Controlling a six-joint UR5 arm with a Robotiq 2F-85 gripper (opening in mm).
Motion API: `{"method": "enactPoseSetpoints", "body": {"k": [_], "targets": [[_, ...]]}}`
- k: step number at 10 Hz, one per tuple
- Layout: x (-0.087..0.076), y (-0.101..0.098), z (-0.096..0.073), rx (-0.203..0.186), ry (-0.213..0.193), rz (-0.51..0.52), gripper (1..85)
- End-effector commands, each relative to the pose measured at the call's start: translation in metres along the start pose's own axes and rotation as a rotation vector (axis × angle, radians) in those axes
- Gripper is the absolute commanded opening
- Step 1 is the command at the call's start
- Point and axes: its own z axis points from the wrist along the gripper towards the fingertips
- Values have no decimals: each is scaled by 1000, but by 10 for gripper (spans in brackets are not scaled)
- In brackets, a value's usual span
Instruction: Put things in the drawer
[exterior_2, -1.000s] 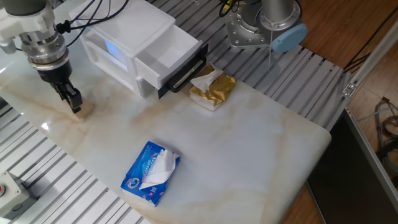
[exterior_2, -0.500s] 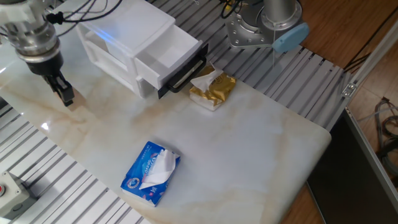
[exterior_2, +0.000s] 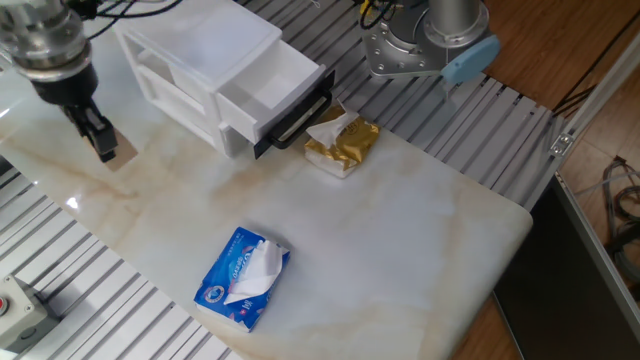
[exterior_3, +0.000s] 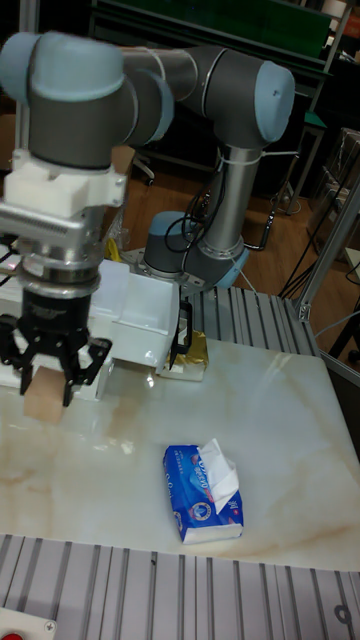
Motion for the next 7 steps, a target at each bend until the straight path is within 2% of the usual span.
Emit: {"method": "enactPoseSetpoints", "body": {"k": [1, 4, 6, 7], "targets": [[21, 34, -26, -6, -23, 37, 10], [37, 54, -41, 0, -37, 51, 10], [44, 54, -42, -1, -19, 2, 10], [43, 56, -40, -11, -16, -18, 10]]}}
